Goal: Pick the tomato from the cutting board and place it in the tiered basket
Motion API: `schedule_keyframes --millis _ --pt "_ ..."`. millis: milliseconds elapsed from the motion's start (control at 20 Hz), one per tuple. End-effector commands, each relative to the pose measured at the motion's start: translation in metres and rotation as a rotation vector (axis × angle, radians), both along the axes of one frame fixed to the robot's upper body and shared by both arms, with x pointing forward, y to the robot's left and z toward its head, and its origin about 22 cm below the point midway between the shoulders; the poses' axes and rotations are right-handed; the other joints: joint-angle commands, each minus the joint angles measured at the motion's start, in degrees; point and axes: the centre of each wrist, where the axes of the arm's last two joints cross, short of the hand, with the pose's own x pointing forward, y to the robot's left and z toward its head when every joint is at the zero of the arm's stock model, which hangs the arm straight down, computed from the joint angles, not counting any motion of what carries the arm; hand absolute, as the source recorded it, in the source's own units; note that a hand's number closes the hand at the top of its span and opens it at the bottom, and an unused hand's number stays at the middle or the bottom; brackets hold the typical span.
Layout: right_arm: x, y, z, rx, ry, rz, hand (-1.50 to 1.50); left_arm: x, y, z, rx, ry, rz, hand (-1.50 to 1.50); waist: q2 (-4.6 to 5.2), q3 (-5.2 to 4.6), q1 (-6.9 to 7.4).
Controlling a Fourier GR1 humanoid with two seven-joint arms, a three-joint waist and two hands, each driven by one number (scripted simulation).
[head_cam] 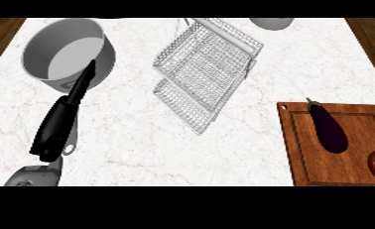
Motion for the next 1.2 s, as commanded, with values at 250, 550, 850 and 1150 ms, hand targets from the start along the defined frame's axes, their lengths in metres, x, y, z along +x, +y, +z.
schedule_keyframes --millis 250,550,850,1150 --pt "0.018 -0.009 -0.025 -0.007 0.064 0.065 1.5 0.002 0.004 0.014 -0.015 0.007 -0.004 0.0 0.01 0.01 0.1" --pt "0.02 -0.002 -0.035 0.049 -0.064 0.153 1.5 -0.002 0.009 0.012 -0.008 0.003 -0.003 0.0 -0.01 0.02 0.1" --pt "0.007 0.0 -0.023 0.03 -0.211 0.213 1.5 0.008 0.011 -0.004 0.003 -0.001 0.014 0.0 0.0 -0.01 -0.3" --pt "-0.026 0.023 -0.028 0.014 -0.097 -0.224 1.5 -0.01 0.005 -0.016 0.004 0.023 0.028 0.0 -0.02 -0.15 -0.96"
